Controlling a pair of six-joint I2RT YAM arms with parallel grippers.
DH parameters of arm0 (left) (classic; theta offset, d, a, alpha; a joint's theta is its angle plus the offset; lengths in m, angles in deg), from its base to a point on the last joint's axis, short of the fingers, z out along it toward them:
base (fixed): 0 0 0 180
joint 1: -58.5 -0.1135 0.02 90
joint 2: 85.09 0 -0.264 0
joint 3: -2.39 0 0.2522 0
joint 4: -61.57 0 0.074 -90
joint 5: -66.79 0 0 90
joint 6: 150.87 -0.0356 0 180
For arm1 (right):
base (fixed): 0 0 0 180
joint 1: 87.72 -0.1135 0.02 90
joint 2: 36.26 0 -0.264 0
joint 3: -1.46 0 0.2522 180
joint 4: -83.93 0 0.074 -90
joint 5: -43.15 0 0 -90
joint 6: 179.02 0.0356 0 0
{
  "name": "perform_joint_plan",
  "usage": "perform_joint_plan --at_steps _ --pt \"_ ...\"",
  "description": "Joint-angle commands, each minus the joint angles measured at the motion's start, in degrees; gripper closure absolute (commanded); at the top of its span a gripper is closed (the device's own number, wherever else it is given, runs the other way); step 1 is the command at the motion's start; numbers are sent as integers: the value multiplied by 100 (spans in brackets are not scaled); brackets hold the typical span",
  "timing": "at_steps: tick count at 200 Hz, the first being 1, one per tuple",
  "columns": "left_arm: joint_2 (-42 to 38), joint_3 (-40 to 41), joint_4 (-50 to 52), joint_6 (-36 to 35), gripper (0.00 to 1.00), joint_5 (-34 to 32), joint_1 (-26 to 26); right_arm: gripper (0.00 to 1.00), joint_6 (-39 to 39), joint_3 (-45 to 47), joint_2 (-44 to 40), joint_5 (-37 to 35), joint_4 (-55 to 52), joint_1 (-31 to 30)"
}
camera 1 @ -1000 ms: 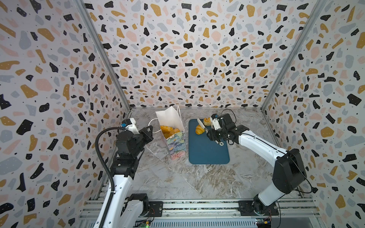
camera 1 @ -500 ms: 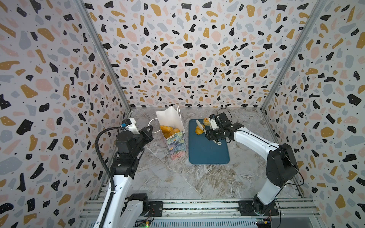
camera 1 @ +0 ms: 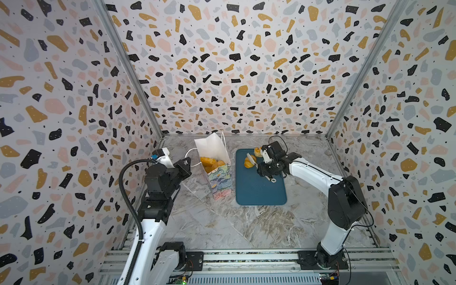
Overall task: Pack bread into a paper bag
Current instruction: Pick up the bread from the tray.
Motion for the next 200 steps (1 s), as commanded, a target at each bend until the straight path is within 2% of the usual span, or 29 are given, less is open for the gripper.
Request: perform_joint_plan --at_steps 1,200 --pt "-92 67 -158 20 100 102 -16 45 28 -294 -7 -83 -106 -61" --pt "-100 94 -139 0 100 97 -18 46 -25 -704 697 -116 -106 -149"
